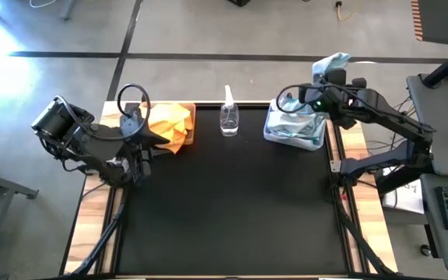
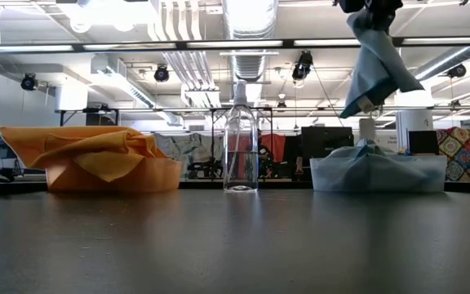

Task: Sort microfiber towel by color & place in baskets
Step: Put the blue towel into the transparent bin, then return to Home Position

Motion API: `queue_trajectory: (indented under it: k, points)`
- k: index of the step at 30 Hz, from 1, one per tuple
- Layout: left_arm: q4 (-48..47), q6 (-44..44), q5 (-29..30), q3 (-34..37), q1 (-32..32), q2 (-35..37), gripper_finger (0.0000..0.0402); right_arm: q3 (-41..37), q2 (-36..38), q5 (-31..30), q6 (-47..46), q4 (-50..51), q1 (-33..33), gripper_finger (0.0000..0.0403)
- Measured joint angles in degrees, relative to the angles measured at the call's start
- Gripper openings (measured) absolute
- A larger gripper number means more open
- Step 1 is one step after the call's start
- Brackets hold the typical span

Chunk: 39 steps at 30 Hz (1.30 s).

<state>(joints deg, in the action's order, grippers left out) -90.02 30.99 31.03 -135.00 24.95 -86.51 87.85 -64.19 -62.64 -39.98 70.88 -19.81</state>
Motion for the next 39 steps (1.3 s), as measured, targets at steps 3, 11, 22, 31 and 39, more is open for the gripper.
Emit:
queue_trajectory:
  k: [3,11,22,31,39]
  points:
    - [0.00,-0.49,0.01,0.00,0.00,0.52,0.0133,0.00,-0.57,0.10,1.10,0.01,-2.43,0.0013]
    - [0.00,-2.10,0.01,0.00,0.00,1.93,0.0133,0.00,-2.38,5.85,2.94,-0.27,-5.75,0.0013]
    - [0.00,-2.24,0.02,0.00,0.00,4.36,0.0133,0.00,-5.39,11.05,9.12,-2.58,-5.75,0.0013]
    - [0.00,-2.24,-0.03,0.00,0.00,5.65,0.0132,0.00,-6.93,17.87,11.63,-1.71,-5.97,0.0023]
    - [0.01,-2.24,-0.04,0.00,-0.02,6.15,0.0132,0.00,-7.13,20.66,10.87,3.78,-6.12,0.0103]
